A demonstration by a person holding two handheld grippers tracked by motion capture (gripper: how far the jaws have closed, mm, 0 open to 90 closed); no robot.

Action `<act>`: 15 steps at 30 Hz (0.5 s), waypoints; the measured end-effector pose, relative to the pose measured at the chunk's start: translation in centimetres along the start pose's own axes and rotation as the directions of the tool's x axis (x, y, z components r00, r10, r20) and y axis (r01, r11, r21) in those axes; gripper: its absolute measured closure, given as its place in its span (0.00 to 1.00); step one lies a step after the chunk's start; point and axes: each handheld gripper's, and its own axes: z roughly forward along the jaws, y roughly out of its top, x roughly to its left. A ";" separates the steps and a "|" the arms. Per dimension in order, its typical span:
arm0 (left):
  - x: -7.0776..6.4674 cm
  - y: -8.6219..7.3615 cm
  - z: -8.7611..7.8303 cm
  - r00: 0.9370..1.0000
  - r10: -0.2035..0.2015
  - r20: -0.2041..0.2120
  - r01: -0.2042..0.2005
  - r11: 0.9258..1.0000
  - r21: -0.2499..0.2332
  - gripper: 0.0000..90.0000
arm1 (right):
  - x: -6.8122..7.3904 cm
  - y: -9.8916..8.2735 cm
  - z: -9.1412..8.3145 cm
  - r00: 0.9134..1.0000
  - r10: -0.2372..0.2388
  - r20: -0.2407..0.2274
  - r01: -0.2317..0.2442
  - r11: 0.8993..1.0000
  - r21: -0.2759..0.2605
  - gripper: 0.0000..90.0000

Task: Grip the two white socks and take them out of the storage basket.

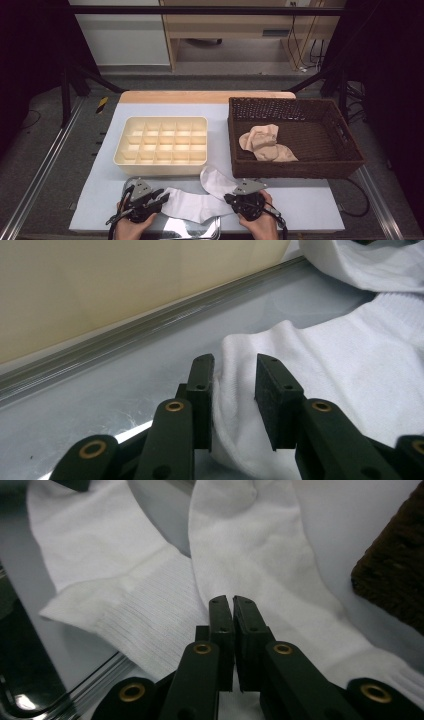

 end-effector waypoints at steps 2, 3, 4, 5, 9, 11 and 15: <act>0.0 0.0 0.0 1.000 0.001 -0.002 -0.001 1.000 0.001 0.76 | -0.1 -0.1 -0.8 1.000 -0.003 -0.027 0.002 1.000 -0.011 0.98; 0.0 0.0 0.0 1.000 0.003 -0.004 -0.003 1.000 0.002 0.76 | -0.2 -0.3 -1.2 0.999 0.001 -0.037 -0.002 1.000 -0.010 0.97; 0.0 0.0 0.0 1.000 0.003 -0.004 -0.003 1.000 0.002 0.76 | -0.4 -0.7 -1.6 0.999 0.004 -0.041 -0.004 1.000 -0.003 0.97; 0.0 0.0 0.0 1.000 0.005 -0.005 -0.005 1.000 0.002 0.77 | -0.5 -1.0 -1.8 0.999 0.007 -0.042 -0.006 1.000 0.004 0.97; 0.1 0.1 0.2 1.000 0.004 -0.009 -0.004 1.000 0.002 0.77 | -1.0 -2.2 -2.1 0.999 0.027 -0.031 -0.026 0.999 0.041 0.94; 0.2 0.2 0.2 1.000 0.002 -0.011 -0.002 1.000 0.001 0.77 | -1.1 -2.3 -2.1 0.998 0.044 -0.044 -0.042 0.999 0.034 0.91; 0.4 0.5 -0.3 1.000 -0.007 -0.012 0.007 1.000 -0.023 0.72 | -1.0 -1.8 -2.5 0.998 0.041 -0.040 -0.042 0.999 -0.027 0.85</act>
